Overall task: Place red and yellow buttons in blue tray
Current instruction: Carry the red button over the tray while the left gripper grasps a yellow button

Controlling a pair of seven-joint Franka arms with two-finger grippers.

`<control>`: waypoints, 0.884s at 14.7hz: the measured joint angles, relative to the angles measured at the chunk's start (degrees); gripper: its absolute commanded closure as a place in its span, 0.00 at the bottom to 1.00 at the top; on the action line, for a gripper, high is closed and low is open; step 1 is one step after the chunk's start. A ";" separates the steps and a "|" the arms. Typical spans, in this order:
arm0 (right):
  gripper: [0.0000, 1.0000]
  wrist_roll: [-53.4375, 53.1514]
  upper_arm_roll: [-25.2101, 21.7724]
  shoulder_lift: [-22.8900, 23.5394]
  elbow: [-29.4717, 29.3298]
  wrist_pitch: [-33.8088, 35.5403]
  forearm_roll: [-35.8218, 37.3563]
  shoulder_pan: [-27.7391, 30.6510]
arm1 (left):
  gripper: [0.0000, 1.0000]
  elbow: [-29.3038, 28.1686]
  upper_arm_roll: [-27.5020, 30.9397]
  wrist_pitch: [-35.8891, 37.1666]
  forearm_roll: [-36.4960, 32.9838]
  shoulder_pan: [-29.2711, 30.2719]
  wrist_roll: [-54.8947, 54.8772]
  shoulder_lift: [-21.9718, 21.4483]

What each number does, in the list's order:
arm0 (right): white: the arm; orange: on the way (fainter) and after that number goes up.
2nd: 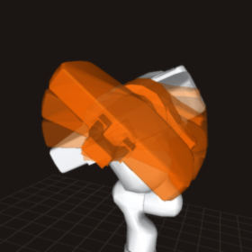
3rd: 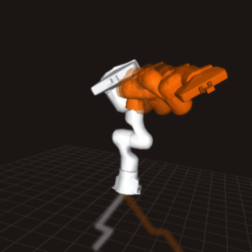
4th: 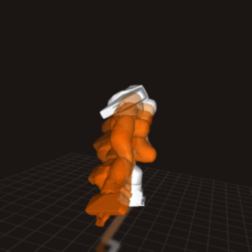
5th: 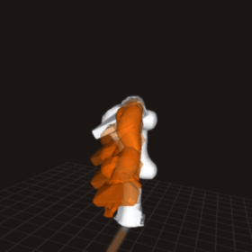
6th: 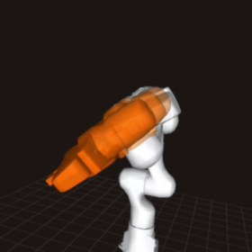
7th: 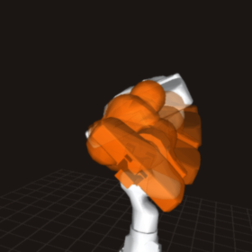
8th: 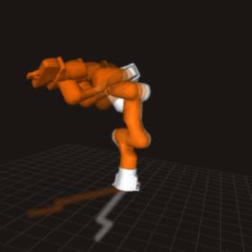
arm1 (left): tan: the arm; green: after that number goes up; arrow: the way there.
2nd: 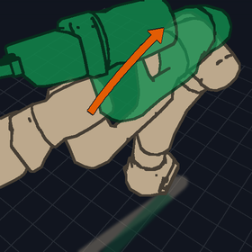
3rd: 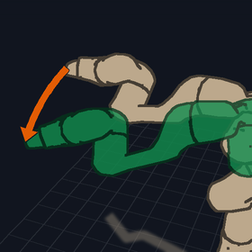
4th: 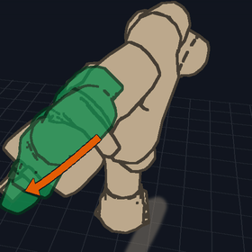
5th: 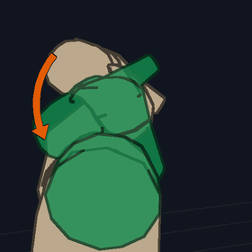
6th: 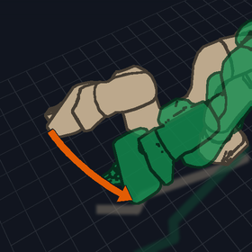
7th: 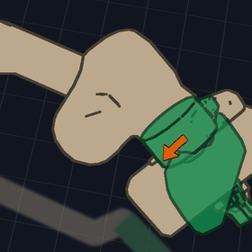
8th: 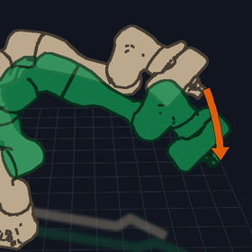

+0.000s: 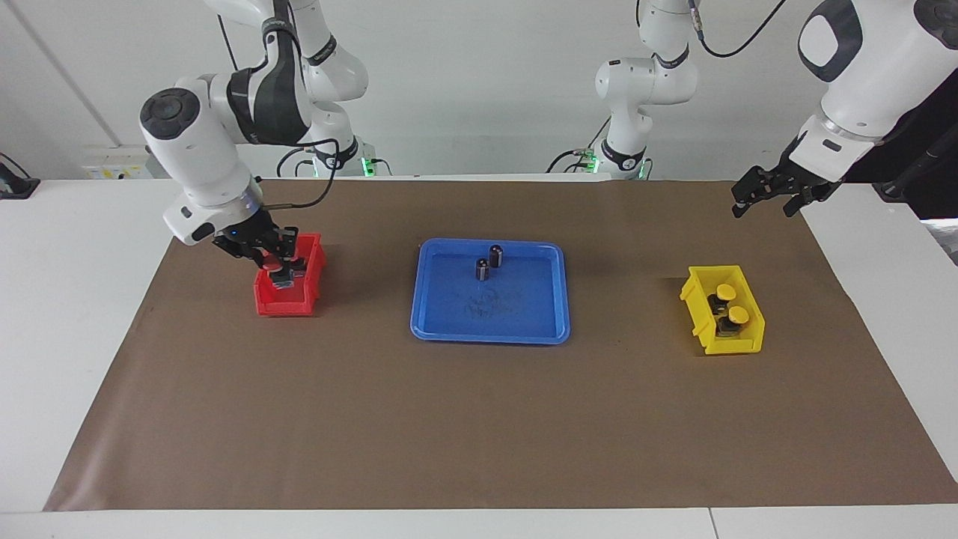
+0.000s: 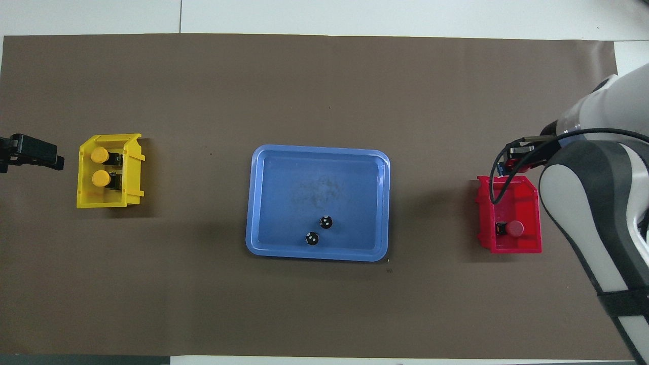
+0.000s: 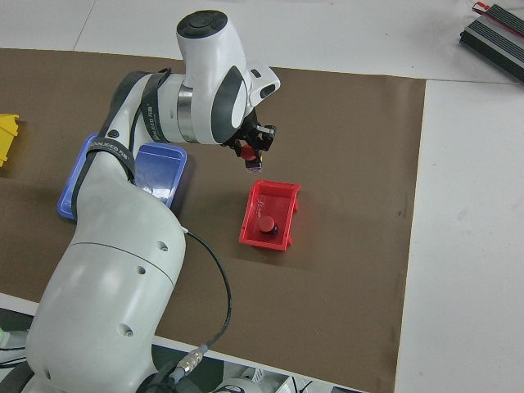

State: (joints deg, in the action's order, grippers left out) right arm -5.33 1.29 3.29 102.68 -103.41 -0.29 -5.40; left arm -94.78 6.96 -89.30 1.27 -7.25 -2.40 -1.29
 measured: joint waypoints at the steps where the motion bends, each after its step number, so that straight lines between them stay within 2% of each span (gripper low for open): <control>1: 0.72 -3.34 0.16 1.41 -2.55 0.04 -0.37 -3.38 | 0.00 -0.01 0.02 -0.04 0.00 0.32 0.19 0.00; 3: 0.75 -13.48 0.44 4.27 -6.27 -1.43 -3.04 -10.38 | 0.00 -0.76 0.07 -1.39 -0.01 0.95 1.27 -0.05; 6: 0.75 -25.13 0.56 8.93 -7.81 -7.75 -5.82 -18.94 | 0.01 -6.64 0.14 -10.83 -0.01 2.12 1.32 -0.31; 9: 0.74 -31.92 0.51 14.46 -8.19 -11.03 -3.81 -26.31 | 0.11 -13.24 0.16 -20.57 -0.01 2.53 0.36 0.74; 11: 0.74 -32.96 0.46 17.31 -8.23 -11.95 -2.21 -28.19 | 0.24 -14.85 0.17 -24.81 -0.01 2.55 0.28 3.16; 13: 0.74 -33.17 0.40 19.40 -8.24 -13.22 -1.96 -28.53 | 0.30 -15.09 0.17 -27.77 -0.01 2.57 0.23 6.04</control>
State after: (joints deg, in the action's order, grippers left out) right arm -38.49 1.70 22.69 94.44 -116.63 -2.24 -33.93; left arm -109.87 7.14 -117.07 1.27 -4.68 -2.17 4.75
